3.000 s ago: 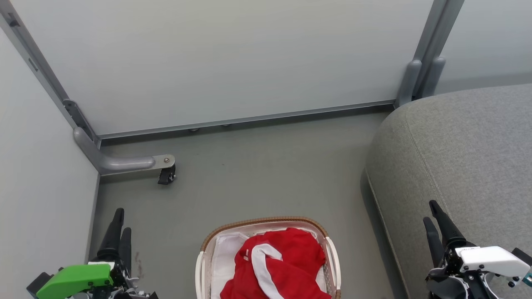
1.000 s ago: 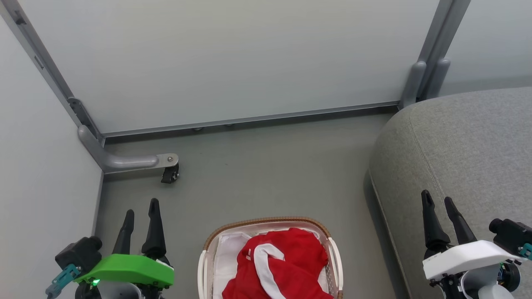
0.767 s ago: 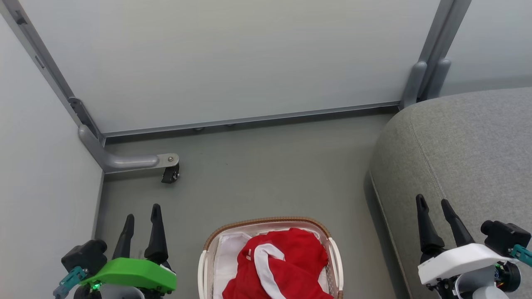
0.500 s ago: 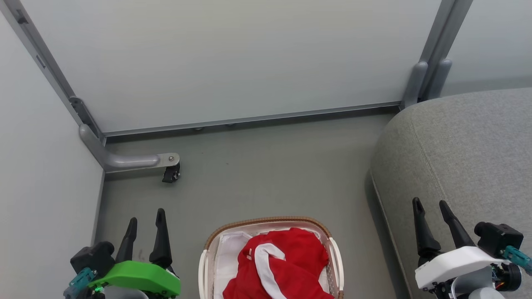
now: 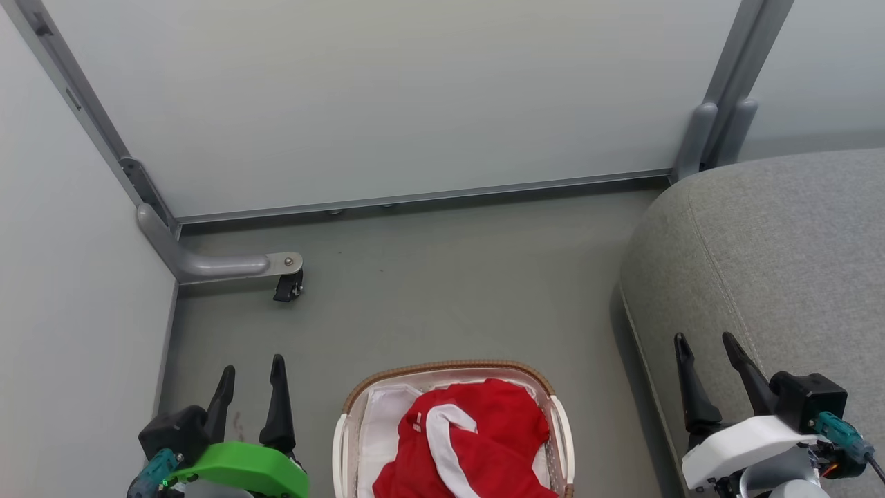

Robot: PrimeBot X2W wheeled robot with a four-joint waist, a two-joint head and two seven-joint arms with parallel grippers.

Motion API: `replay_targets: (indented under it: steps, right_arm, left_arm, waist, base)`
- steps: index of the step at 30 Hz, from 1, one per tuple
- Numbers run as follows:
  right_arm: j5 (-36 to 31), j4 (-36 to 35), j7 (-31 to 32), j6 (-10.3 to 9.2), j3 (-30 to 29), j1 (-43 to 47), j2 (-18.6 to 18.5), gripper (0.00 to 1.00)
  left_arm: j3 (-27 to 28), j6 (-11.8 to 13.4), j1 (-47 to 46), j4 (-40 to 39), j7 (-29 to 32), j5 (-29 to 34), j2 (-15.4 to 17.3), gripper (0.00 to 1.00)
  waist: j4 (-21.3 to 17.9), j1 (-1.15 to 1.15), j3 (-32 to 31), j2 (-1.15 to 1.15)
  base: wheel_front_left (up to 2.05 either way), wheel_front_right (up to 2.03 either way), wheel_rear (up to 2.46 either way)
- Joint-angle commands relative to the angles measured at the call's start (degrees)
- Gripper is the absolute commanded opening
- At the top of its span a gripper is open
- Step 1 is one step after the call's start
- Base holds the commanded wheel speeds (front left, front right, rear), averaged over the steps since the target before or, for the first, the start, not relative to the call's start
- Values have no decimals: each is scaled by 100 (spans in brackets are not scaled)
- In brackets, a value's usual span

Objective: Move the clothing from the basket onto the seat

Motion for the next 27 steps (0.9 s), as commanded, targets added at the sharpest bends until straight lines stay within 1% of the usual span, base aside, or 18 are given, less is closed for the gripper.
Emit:
replay_targets:
  steps: [1,9,27]
  right_arm:
    - [-160,-18,-62,2,3,46,-35,100]
    - [-519,12,-155,2,29,74,-39,100]
    - [-1295,5,-362,1,23,115,-50,100]
  left_arm:
    - [-15,24,-26,-22,-54,154,41,100]
    - [-45,66,3,42,-147,425,44,100]
    - [-142,43,-9,363,-354,1001,50,100]
  waist:
    - [6,0,1,0]
    - [23,0,-3,0]
    - [48,0,21,0]
  base:
    - [0,0,0]
    - [0,0,0]
    - [0,0,0]
